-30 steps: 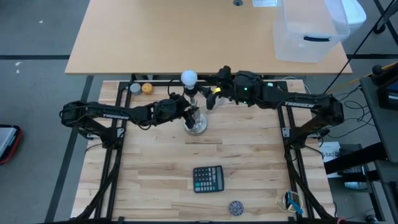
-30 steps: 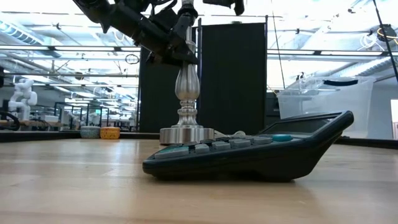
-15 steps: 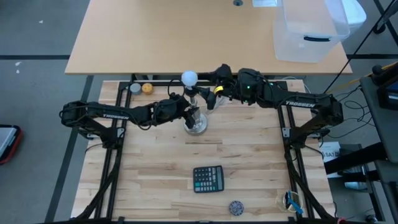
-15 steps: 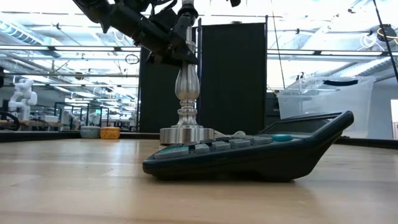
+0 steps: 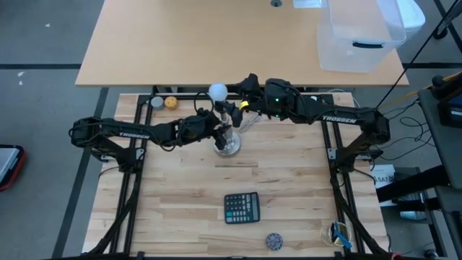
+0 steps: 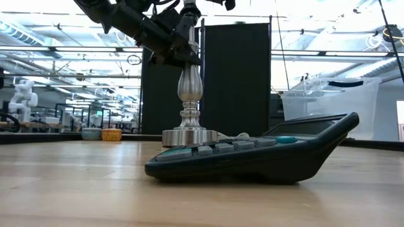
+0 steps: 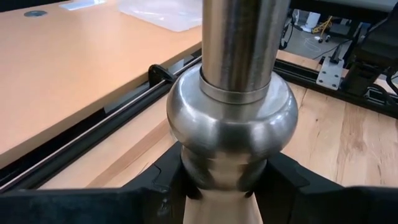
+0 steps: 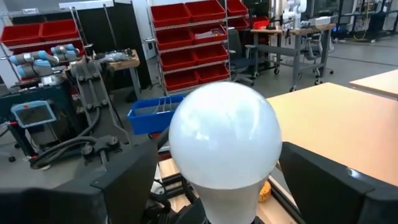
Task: Screw lightbulb
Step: Remove the light bulb from the lamp
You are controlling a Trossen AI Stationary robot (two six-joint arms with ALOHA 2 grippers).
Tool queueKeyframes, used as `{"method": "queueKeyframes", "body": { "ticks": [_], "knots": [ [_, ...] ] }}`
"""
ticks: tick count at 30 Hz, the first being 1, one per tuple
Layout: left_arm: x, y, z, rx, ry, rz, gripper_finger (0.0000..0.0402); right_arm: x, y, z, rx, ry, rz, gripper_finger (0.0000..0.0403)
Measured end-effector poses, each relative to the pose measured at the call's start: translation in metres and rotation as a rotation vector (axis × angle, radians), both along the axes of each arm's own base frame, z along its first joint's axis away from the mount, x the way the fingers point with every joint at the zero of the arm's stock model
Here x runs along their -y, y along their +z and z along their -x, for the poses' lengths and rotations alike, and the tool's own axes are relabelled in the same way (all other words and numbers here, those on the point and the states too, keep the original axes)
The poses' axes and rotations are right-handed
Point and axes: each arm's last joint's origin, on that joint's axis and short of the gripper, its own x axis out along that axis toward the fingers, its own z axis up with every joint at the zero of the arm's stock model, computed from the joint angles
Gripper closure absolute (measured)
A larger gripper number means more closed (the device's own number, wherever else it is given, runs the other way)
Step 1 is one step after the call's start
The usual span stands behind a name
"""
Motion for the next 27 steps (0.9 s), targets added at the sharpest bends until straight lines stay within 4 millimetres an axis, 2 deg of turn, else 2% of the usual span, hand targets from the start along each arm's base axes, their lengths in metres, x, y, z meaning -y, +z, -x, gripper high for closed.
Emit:
{"method": "queueKeyframes", "body": {
  "ticks": [14, 27],
  "knots": [
    [0.000, 0.000, 0.000, 0.000, -0.003, 0.004, 0.0265, 0.006, -0.005, -0.009, -0.024, -0.003, 0.076, 0.0079],
    [0.002, -0.001, 0.000, -0.008, -0.038, 0.009, 0.0265, 0.011, -0.005, -0.012, -0.033, 0.019, 0.109, 0.0143]
  ]
}}
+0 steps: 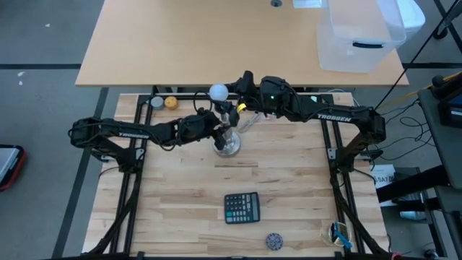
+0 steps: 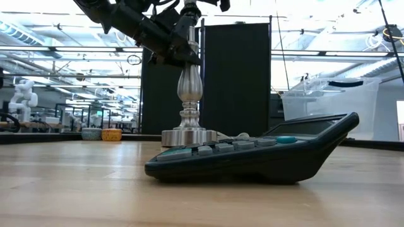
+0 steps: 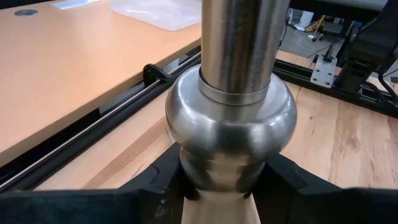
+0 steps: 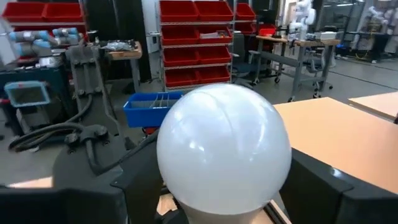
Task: Screw lightbulb
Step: Remove the light bulb from the lamp
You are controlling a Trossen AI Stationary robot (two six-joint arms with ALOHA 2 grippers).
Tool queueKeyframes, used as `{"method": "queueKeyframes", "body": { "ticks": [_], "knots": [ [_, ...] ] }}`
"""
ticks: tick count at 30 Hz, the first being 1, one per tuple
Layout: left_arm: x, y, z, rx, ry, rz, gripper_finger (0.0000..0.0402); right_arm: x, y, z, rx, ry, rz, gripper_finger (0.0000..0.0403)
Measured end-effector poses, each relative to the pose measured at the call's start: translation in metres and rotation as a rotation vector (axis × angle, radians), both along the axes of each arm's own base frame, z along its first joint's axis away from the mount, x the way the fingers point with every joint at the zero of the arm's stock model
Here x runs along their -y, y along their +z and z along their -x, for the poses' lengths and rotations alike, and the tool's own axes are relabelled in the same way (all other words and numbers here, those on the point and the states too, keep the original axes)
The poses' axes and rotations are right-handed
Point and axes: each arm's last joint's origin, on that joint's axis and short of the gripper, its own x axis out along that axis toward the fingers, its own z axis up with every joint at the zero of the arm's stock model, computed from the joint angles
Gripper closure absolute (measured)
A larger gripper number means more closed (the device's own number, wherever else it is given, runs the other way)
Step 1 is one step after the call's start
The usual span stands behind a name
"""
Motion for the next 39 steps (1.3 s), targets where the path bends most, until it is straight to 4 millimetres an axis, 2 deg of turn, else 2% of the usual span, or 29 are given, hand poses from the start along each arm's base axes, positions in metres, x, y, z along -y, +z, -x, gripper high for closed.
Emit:
{"method": "queueKeyframes", "body": {
  "ticks": [9, 19, 39],
  "knots": [
    [0.001, -0.001, 0.000, -0.025, -0.070, -0.015, 0.0265, 0.000, 0.001, 0.004, -0.039, 0.138, 0.075, 0.0138],
    [0.004, -0.001, -0.001, -0.033, -0.182, -0.030, 0.0265, 0.014, 0.001, 0.012, -0.060, 0.375, 0.123, 0.0130],
    [0.010, 0.001, -0.003, -0.003, -0.364, 0.012, 0.0265, 0.060, 0.001, 0.036, -0.017, 0.767, -0.068, 0.0126]
  ]
}}
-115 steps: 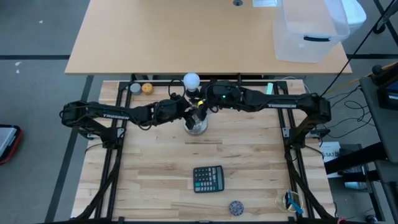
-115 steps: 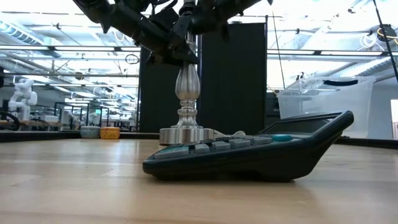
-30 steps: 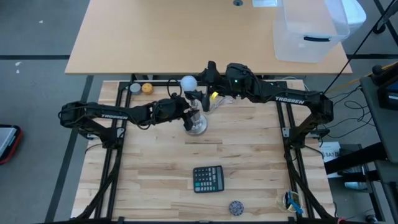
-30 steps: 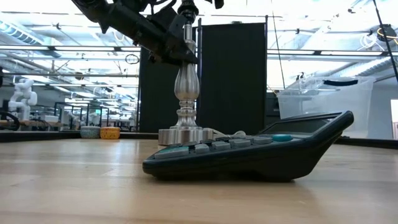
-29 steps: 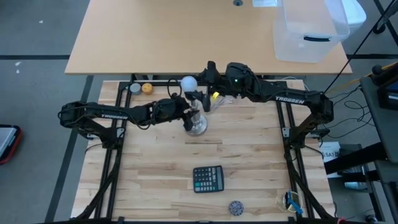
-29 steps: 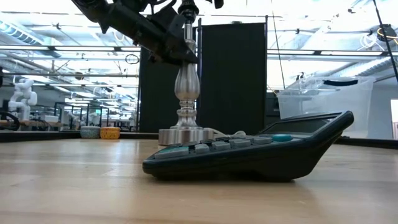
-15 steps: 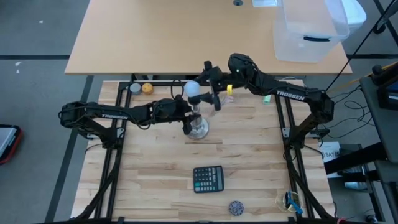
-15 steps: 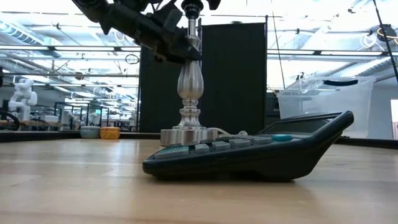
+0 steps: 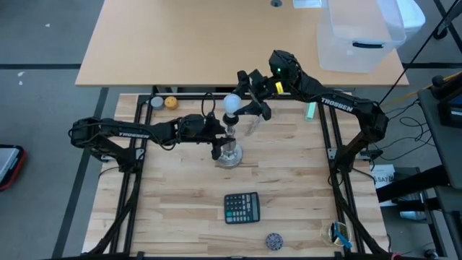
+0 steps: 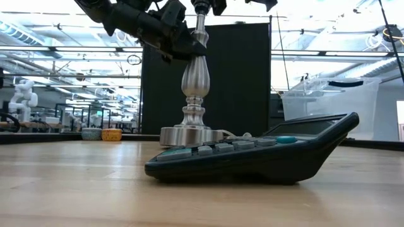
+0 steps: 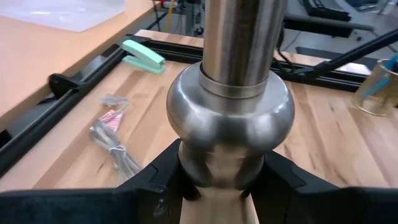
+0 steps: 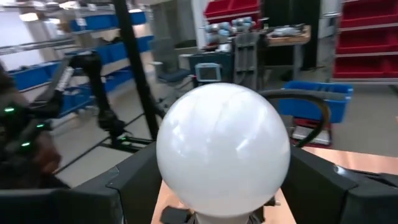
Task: Screw lightbulb
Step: Remove the light bulb from the lamp
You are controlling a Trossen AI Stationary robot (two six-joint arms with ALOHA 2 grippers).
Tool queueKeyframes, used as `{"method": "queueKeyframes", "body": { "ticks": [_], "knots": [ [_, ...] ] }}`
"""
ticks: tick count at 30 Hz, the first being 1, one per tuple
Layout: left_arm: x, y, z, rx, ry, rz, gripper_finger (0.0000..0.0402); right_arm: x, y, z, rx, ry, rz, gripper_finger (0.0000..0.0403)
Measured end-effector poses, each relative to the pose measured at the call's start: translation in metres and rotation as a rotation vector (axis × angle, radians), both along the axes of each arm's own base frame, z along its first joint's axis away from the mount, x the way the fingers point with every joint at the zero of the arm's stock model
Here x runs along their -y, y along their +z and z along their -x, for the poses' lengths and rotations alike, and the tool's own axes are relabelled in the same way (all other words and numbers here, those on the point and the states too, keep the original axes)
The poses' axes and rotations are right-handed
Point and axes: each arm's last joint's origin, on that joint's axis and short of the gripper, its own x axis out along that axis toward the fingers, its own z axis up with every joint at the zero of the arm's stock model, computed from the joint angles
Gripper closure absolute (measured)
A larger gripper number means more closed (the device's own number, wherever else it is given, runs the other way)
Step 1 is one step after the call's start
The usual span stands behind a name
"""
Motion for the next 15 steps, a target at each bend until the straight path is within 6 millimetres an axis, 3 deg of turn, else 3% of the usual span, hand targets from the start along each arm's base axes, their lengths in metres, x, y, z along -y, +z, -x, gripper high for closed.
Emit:
{"method": "queueKeyframes", "body": {
  "ticks": [15],
  "knots": [
    [-0.0002, 0.0042, -0.0008, 0.074, -0.225, 0.091, 0.0265, -0.0015, 0.0003, 0.0041, 0.031, 0.175, 0.026, 0.0126]
  ]
}}
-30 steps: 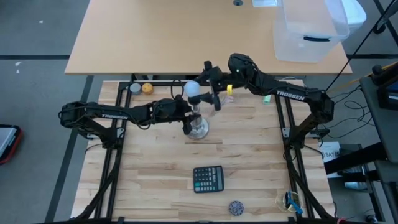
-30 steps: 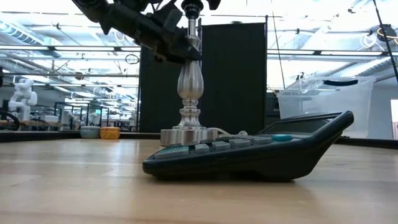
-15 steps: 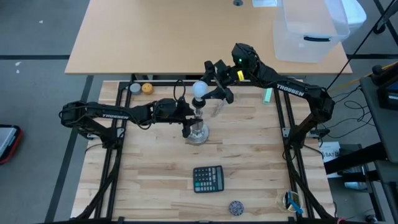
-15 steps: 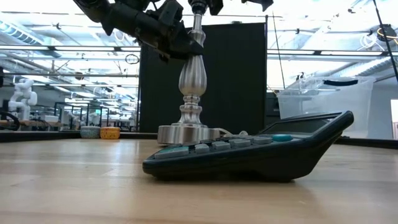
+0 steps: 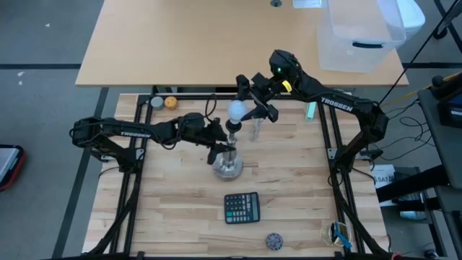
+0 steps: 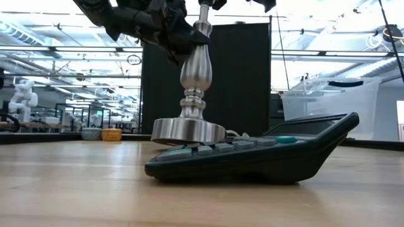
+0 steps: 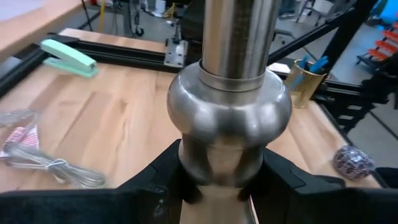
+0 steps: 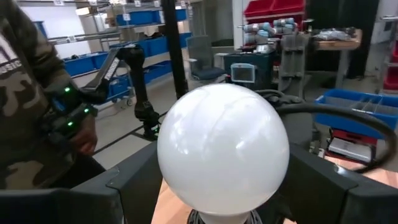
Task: Screw lightbulb
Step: Remove the light bulb from the lamp
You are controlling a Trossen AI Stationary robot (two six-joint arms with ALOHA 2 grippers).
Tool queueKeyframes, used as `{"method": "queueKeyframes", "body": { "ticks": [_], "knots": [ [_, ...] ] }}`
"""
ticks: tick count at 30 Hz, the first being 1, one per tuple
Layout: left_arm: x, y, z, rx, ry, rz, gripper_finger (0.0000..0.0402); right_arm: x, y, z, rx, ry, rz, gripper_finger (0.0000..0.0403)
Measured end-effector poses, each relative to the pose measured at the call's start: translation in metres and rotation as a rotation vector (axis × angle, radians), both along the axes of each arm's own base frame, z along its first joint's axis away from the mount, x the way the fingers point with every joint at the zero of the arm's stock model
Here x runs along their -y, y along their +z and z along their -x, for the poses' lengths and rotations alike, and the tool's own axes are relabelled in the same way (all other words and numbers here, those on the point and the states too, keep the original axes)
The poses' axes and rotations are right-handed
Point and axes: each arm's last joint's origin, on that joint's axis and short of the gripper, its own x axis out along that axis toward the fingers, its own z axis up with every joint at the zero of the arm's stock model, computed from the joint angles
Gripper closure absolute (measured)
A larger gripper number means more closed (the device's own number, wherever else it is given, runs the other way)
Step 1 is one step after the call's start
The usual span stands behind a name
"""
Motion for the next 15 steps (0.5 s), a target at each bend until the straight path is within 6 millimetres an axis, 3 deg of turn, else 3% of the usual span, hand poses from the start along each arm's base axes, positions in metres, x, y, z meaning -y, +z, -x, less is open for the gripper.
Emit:
{"method": "queueKeyframes", "body": {
  "ticks": [15],
  "knots": [
    [-0.003, 0.000, 0.001, 0.013, -0.095, 0.008, 0.0265, -0.015, 0.003, -0.005, 0.211, 0.184, 0.188, 0.0126]
  ]
}}
